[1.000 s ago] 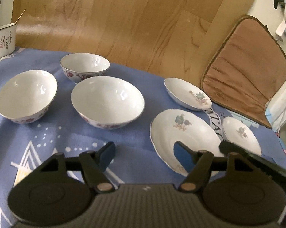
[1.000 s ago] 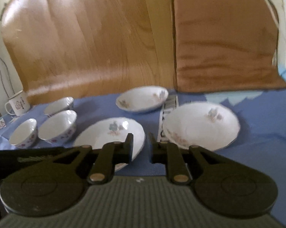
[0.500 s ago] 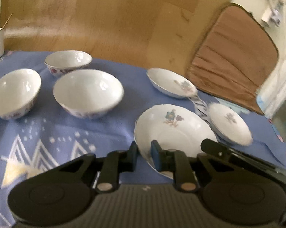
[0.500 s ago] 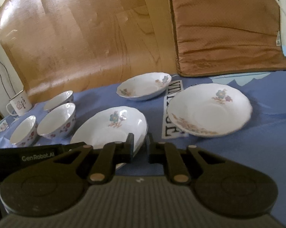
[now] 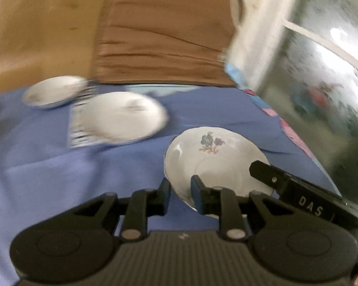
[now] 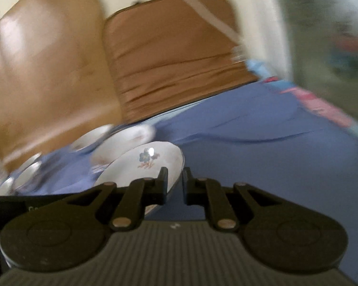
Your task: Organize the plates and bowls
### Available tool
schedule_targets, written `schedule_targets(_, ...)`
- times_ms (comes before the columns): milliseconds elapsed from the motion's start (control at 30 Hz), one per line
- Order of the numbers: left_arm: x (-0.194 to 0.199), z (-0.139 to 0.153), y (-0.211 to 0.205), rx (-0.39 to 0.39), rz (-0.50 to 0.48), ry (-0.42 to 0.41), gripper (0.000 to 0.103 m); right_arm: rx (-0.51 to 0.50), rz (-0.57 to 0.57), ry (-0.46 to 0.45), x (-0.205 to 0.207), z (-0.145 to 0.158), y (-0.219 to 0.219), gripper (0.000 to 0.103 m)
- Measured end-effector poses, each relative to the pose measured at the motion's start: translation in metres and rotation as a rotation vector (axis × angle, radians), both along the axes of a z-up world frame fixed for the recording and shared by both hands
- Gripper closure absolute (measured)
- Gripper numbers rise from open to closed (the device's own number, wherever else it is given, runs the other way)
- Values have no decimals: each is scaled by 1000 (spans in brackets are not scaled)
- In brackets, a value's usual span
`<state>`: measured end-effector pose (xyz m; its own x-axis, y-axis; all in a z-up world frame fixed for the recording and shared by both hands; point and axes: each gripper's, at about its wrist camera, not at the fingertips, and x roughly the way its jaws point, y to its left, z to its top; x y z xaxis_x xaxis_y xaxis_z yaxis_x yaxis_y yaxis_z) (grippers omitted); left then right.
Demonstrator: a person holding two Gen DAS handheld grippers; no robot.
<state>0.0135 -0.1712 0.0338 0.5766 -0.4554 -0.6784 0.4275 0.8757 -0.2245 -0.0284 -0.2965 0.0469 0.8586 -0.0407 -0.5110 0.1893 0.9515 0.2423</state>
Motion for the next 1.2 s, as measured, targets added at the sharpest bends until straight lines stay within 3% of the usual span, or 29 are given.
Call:
schedule_targets(200, 13, -11, -64, 38, -80, 2, 82, 15, -126, 8, 6, -8, -52, 88)
schedule_targets(300, 9, -13, -84, 89, -104, -49, 76, 3, -174, -24, 6, -16, -65, 87)
schedule_targets(400, 5, -14, -89, 106, -104, -64, 71, 50, -209, -56, 5, -17, -75, 78)
schedule_targets(433, 6, -13, -87, 101, -105, -56, 70, 56, -221, -71, 3, -17, -75, 62)
schedule_targets(500, 5, -8, -81, 82, -100, -45, 70, 72, -236, -114, -7, -15, -82, 57)
schedule_targets(700, 4, 13, -27, 2, -25, -106, 69, 72, -264, -188, -21, -12, -84, 57)
schedule_targets(833, 18, 13, 32, -21, 126, -104, 69, 20, -255, -196, -18, -11, -78, 57)
schedule_targets(933, 32, -1, 86, 10, 268, -80, 69, -7, -255, -186, -15, -11, -76, 58)
schedule_targets(1033, 37, -16, 132, 30, 364, -53, 69, -20, -252, -171, -11, -7, -71, 66)
schedule_targets(1200, 29, -21, 169, 28, 409, -100, 70, 34, -65, -175, 5, 17, -33, 68)
